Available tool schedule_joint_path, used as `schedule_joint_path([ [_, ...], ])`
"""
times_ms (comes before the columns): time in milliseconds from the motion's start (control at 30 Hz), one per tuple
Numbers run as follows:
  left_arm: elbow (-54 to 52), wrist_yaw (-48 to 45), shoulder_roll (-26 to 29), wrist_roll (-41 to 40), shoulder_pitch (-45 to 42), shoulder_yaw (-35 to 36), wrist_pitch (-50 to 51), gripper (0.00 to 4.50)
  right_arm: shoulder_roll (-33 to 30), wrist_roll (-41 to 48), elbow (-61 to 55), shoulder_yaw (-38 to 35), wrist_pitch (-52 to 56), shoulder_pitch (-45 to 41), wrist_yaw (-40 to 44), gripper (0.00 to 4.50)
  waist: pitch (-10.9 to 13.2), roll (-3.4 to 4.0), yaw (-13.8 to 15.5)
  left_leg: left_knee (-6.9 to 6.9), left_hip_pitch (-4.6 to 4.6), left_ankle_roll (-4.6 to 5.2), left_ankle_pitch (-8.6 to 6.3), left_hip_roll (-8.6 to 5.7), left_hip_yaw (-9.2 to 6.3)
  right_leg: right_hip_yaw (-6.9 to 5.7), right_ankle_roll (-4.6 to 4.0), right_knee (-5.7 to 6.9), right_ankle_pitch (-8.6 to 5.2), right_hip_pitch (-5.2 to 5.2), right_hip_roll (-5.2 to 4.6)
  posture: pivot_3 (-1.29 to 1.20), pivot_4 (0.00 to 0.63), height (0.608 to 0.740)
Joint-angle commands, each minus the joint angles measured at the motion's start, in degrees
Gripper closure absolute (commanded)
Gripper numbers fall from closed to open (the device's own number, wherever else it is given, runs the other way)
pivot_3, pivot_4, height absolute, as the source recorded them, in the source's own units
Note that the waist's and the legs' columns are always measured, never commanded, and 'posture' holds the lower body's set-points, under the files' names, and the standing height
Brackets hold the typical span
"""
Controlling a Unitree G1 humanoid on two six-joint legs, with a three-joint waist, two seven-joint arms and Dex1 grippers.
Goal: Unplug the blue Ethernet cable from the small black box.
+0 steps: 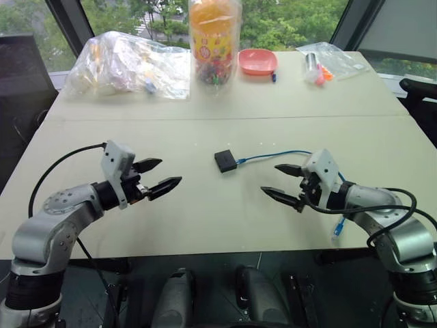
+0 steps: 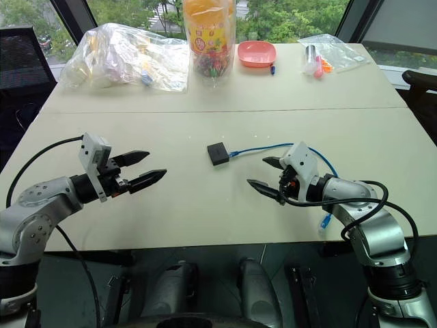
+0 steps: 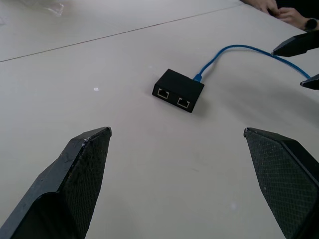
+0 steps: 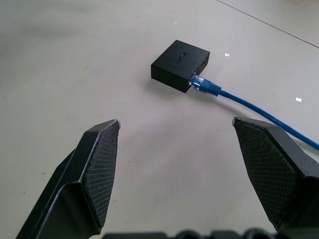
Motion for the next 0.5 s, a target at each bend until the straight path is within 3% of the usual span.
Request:
schedule_joint_path([
  [33,0.1,0.6,-0.7,-0.9,-1.8,0.6,-0.4,0.1,-0.3,-0.2,-0.8,-0.5,-1.3,-0.7,-0.3,0.71,0.0,0.0,0.0,0.0,0.0,0.0,0.0,0.0,0.0,0.0,0.0,0.01,0.0,0.0,0.0,0.0,0.15,0.74],
  [500,0.0,0.7,-0.5,0.0,-1.8,-0.1,-0.6,0.1,0.3,-1.3,0.8,0.4,-2.3,-1.8,-0.4,0.71,0.0,-0.01,0.0,0.08,0.04,0.01,0.01,0.0,0.0,0.01,0.02,0.15,0.02,0.01,0.04,0.0,0.15,0.74],
])
